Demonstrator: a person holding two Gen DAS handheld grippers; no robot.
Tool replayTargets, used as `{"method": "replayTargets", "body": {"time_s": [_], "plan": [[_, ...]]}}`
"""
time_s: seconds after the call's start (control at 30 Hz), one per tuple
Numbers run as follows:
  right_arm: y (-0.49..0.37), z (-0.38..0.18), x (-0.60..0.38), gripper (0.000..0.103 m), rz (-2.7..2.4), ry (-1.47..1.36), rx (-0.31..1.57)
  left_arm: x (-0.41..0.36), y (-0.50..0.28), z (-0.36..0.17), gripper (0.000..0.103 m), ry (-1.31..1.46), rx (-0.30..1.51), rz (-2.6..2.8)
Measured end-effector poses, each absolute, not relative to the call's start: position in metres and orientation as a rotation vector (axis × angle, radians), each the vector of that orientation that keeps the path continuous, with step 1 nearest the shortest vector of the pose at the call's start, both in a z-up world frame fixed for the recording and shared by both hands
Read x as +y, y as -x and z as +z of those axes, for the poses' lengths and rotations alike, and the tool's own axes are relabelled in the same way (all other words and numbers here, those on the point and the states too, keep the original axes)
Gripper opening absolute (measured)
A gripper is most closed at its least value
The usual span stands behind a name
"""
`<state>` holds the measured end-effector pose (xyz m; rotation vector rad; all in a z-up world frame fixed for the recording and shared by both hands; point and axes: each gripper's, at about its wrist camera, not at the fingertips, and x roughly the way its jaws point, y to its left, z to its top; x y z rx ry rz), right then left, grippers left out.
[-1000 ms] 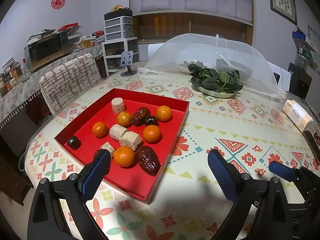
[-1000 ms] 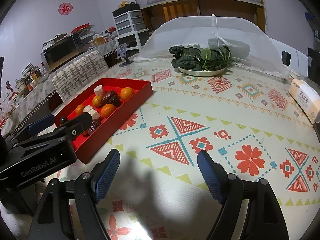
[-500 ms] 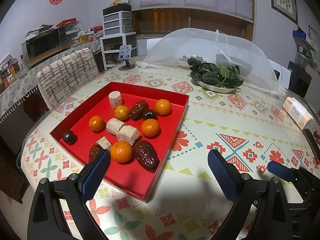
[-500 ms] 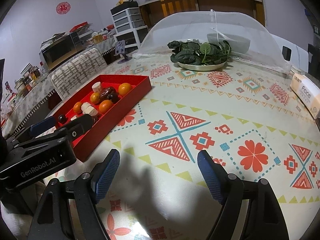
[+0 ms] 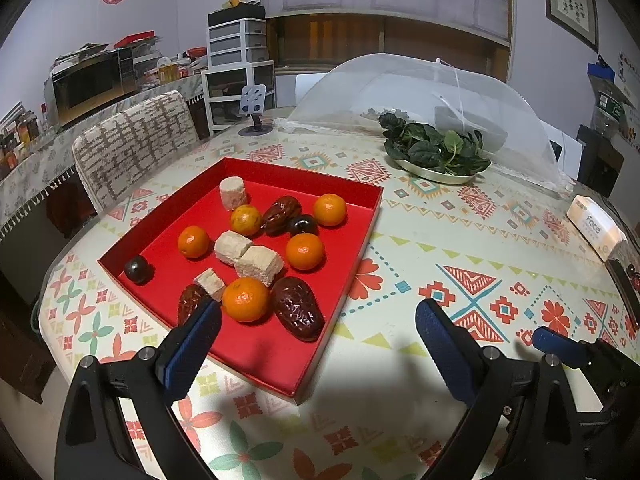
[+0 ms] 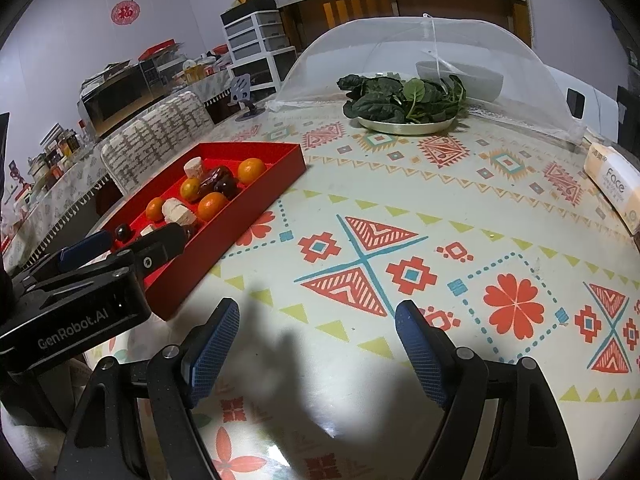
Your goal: Organize fruits
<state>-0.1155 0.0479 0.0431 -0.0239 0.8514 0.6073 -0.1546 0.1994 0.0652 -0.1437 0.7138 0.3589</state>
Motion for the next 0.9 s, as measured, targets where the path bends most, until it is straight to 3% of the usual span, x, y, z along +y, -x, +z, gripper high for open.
{"method": "replayTargets", "body": {"time_s": [0.23, 0.33, 0.6, 0.9], "plan": [[0.121, 0.047, 0.053, 0.085, 0.616, 0.04, 0.833, 0.21, 0.184, 0.09, 0.097, 0.147, 0.515, 0.511], [0.126, 0.052, 0.056, 0.085, 0.63, 0.052, 0.808, 0.22, 0.198, 0.103, 0.103, 0.179, 0.455, 0.518], [0.138, 0.055, 0.076, 0.086, 0.666, 0.121, 0.792, 0.271, 0.2, 0.088, 0.103, 0.425, 0.524, 0.371], [0.141, 0.056, 0.083, 0.086, 0.678, 0.127, 0.789, 0.268, 0.203, 0.094, 0.103, 0.389, 0.495, 0.413]]}}
